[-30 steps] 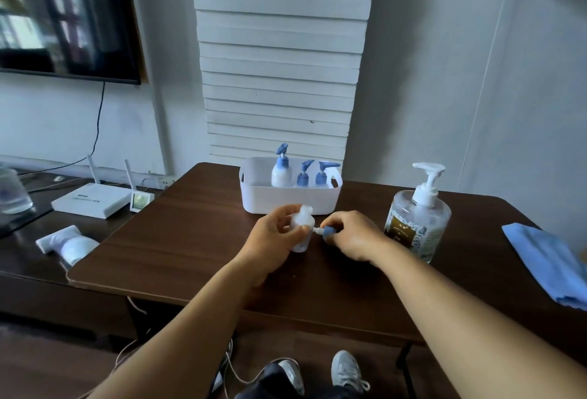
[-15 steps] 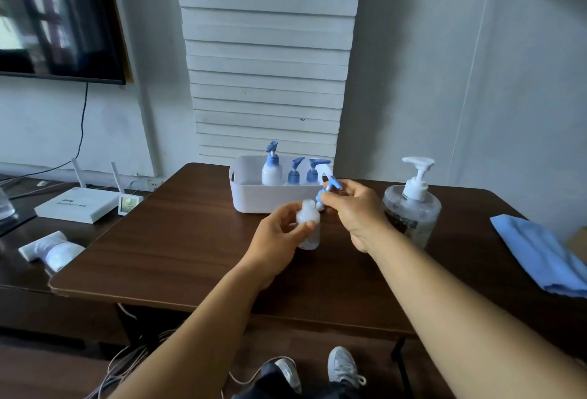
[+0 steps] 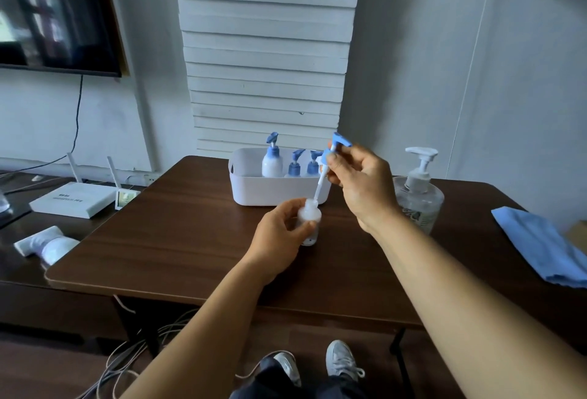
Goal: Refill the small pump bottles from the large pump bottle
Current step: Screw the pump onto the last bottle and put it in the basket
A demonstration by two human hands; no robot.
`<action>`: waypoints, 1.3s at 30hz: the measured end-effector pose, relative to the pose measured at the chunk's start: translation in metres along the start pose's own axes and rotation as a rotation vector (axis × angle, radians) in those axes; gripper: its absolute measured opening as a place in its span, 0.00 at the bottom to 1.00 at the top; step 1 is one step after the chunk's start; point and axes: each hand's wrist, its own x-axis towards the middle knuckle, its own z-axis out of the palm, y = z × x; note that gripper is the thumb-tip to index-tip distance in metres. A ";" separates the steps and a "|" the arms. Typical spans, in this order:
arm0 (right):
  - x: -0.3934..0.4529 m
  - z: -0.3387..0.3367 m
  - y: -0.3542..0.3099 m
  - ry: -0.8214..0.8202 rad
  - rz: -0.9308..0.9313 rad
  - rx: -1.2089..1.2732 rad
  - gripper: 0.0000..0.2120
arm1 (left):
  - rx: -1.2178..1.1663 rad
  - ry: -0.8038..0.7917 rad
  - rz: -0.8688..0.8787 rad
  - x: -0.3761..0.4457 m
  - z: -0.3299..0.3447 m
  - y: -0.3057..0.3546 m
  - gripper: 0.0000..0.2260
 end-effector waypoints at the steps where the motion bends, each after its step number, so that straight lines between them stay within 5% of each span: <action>1: -0.001 0.001 0.001 -0.005 0.000 -0.004 0.06 | 0.002 0.003 0.000 0.000 0.000 0.000 0.19; 16: -0.008 -0.002 0.005 -0.254 0.098 -0.084 0.12 | 0.003 -0.018 0.017 0.001 0.001 -0.003 0.17; 31: -0.008 -0.006 0.020 -0.285 0.217 -0.408 0.10 | 0.010 -0.034 0.036 0.002 0.000 -0.006 0.17; 39: -0.005 -0.010 0.021 -0.366 0.246 -0.283 0.04 | 0.017 -0.034 0.031 0.003 0.000 -0.008 0.18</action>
